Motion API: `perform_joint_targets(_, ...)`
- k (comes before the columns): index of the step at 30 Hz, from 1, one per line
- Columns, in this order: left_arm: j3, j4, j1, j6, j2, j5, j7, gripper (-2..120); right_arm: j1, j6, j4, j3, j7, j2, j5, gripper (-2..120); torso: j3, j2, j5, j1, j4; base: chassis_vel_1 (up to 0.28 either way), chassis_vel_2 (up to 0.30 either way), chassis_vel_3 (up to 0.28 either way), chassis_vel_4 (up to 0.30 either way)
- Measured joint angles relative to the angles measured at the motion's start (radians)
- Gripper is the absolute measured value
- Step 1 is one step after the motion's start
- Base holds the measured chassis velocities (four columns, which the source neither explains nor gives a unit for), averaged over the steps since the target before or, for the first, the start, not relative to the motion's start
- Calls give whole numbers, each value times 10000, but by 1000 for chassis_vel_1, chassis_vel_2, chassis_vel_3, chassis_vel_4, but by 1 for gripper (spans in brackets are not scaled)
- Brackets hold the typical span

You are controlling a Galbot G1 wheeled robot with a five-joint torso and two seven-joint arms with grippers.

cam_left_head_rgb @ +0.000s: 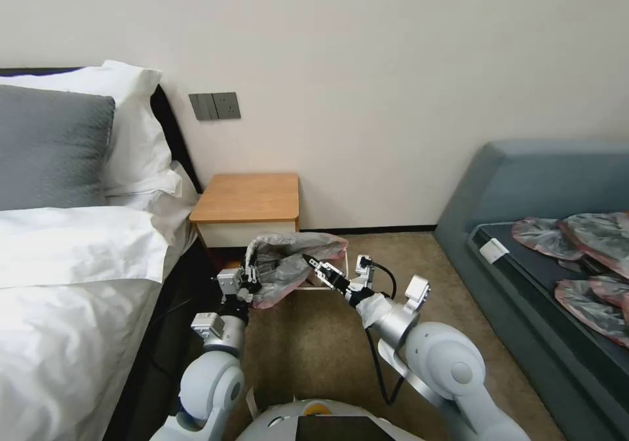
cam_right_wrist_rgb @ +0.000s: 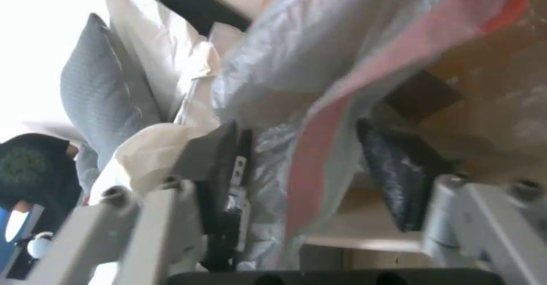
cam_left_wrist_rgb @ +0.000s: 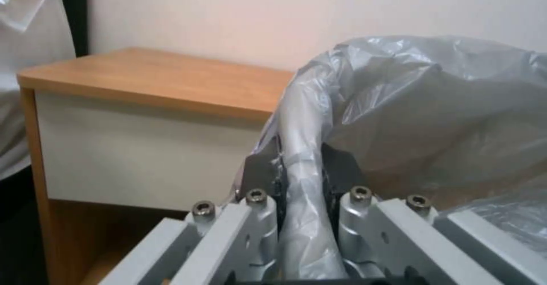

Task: Pick up the garbage bag from the table and place it over the trash can.

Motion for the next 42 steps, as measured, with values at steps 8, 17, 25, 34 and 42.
perform_joint_targets(8,-45,-8,-134,-104,8,7,159,7,-32,33,-74,-12,84,-16,6,24,0,0,0,0,0,0,0,0,0)
perform_joint_targets(17,-170,-88,-130,-405,41,157,422,7,-123,121,-95,-47,94,30,16,0,0,0,0,0,0,0,0,0,0)
perform_joint_targets(25,-204,-70,-127,-446,15,223,445,7,-374,202,239,-30,39,29,28,0,0,0,1,0,0,0,0,0,0)
perform_joint_targets(34,-209,205,-221,-375,-66,232,331,7,-886,175,348,-13,-411,-72,-352,0,0,0,0,0,-1,0,0,0,0)
perform_joint_targets(42,-206,284,-360,-6,-123,-449,-78,7,-1654,-40,354,89,-765,-112,-789,0,0,0,0,0,0,0,0,0,0)
